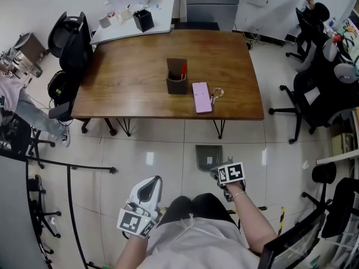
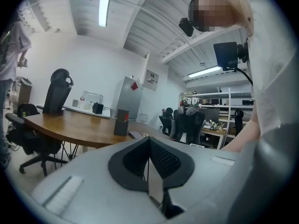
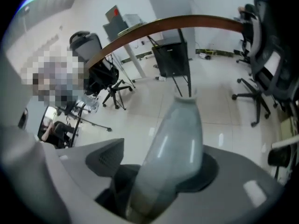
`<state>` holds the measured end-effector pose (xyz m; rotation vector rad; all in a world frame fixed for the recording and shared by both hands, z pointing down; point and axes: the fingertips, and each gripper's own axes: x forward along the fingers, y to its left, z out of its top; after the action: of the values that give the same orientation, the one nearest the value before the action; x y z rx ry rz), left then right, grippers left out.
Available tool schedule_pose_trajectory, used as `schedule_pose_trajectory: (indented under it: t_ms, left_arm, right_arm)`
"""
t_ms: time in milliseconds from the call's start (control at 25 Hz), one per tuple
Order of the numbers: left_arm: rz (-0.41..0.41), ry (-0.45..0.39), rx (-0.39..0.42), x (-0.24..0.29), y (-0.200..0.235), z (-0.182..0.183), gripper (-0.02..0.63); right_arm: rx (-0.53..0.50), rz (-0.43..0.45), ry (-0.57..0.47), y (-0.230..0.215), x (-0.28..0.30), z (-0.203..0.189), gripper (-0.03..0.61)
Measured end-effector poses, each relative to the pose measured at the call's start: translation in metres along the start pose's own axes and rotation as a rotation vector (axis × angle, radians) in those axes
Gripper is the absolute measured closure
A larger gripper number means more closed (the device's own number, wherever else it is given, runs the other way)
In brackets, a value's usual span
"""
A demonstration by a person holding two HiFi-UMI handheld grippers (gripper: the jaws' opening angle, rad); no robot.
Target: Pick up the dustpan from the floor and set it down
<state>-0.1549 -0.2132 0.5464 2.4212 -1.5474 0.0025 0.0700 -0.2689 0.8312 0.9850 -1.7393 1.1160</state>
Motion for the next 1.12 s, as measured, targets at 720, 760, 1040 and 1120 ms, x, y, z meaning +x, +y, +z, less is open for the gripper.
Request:
schedule_pose_trajectory:
  t_ms: [720, 760, 1040, 1120]
  left_arm:
    - [-0.180, 0.019, 0.057, -0.037, -0.052, 0.074, 0.598]
    - [-0.193, 0.008, 0.061, -0.040, -0.063, 0.076, 0.598]
    - [-0.200, -0.083, 0.110, -0.087, -0.148, 0.091, 0.598]
    - [-0.193, -0.108, 0.131, -0.105, -0.176, 0.093, 0.598]
  right_arm:
    - [-0.037, -0.027, -0.656, 0.078, -0.249, 0.020, 0.521]
    - [-0.058, -0.010, -0.707, 0.084, -0.269, 0.016, 0.576]
    - [-0.267, 0.165, -0.974, 0.151, -0.390, -0.033, 0.577]
    - [-0.334, 0.145, -1.047, 0.162, -0.422, -0.051, 0.577]
